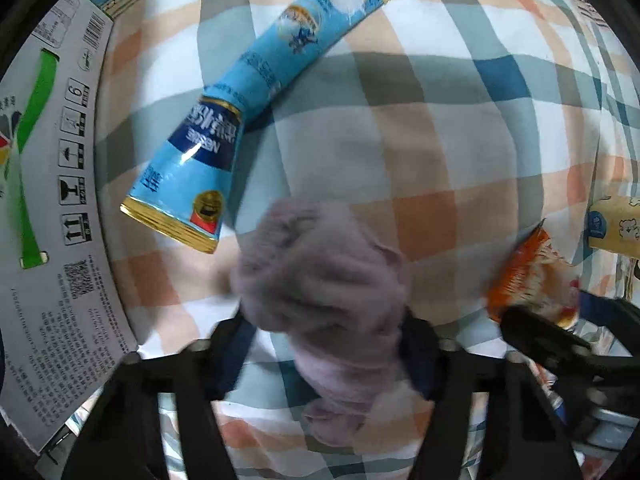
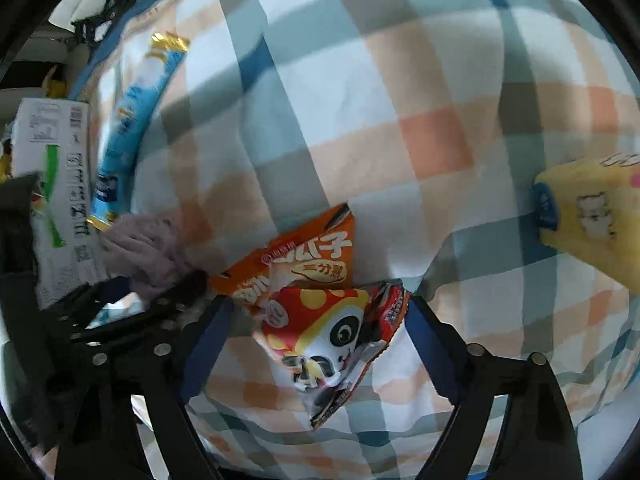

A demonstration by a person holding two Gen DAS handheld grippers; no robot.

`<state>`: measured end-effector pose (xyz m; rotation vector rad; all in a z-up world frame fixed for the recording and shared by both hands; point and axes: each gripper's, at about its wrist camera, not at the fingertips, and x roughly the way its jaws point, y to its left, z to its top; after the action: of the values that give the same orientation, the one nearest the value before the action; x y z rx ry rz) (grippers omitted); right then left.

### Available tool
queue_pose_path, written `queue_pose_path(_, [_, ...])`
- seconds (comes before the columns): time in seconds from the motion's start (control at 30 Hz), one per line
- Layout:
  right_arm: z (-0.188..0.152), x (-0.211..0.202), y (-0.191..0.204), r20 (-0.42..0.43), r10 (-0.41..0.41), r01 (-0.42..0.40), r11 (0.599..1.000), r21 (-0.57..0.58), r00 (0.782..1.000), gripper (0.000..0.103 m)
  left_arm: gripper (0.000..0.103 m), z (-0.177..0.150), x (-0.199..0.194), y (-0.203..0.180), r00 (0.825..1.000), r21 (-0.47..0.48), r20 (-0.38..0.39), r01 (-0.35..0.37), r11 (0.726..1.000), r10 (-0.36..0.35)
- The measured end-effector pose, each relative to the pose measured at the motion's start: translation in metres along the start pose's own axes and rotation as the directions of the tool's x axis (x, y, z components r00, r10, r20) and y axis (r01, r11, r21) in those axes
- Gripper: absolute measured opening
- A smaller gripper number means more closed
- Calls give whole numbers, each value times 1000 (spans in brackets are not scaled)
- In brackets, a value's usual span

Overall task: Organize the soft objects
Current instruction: 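Grasp the lavender sock with the left tool while the right tool grasps the panda bag, then carry sock and panda bag into the box and open both tools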

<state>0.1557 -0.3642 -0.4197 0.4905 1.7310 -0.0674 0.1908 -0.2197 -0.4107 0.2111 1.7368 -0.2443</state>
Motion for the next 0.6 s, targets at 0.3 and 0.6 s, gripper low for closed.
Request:
queue_pose_path(0.3, [-1,4,13,13,-42,42,999,-2,999,64,39,-10,-16,-11,1000,7,18,-22,1000,22])
queue_pose_path(0.6, [-34,-30,39,84,-33,33,999,-3,996,62,39,-69,-63,5,997,55,80,14,998,-19])
